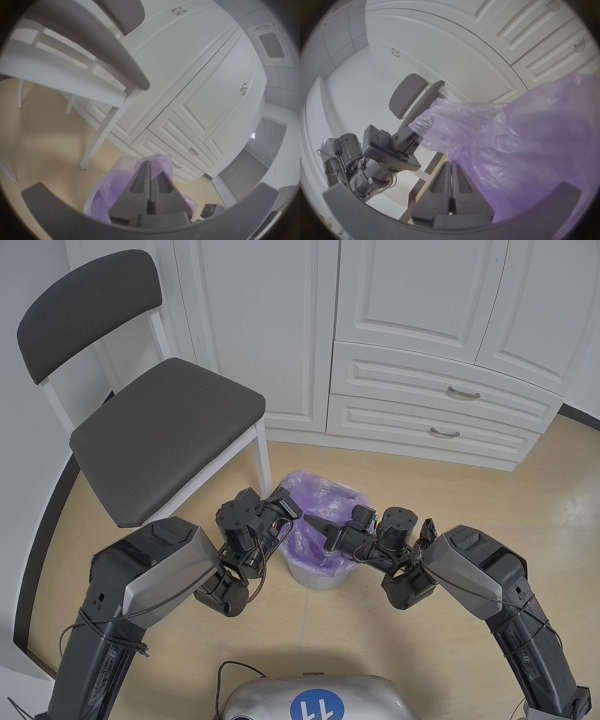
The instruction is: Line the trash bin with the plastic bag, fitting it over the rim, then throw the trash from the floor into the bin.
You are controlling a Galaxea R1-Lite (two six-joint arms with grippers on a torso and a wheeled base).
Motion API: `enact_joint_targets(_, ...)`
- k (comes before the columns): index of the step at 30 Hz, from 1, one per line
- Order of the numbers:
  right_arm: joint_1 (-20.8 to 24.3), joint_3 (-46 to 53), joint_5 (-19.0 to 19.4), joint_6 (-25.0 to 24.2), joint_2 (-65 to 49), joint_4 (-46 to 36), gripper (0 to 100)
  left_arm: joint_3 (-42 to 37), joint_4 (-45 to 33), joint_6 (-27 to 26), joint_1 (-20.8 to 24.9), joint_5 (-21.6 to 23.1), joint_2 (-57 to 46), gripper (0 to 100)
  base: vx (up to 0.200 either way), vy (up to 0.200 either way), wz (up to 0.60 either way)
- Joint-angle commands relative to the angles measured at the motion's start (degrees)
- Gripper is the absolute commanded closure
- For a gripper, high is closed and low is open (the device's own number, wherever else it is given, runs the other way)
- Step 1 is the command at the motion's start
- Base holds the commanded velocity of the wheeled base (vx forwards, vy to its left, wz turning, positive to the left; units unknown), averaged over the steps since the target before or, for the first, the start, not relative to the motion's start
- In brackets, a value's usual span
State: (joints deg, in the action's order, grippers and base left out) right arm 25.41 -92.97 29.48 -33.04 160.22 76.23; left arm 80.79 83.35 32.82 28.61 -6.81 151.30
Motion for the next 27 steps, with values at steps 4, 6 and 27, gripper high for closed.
enact_joint_targets(4,-0.62,0.77,0.14,-0.01,0.71,2.79,100,6.14,-3.63,-1.44,0.48,0.05,4.27,100,0.0,0.0,0.0)
enact_joint_targets(6,-0.53,4.81,0.14,-0.01,-1.67,5.86,100,6.49,-4.42,-1.79,0.57,0.13,3.74,100,0.0,0.0,0.0)
enact_joint_targets(27,-10.64,36.36,-4.69,5.97,-28.65,9.64,100,19.5,-26.83,-3.37,-0.93,-11.29,0.75,100,0.0,0.0,0.0)
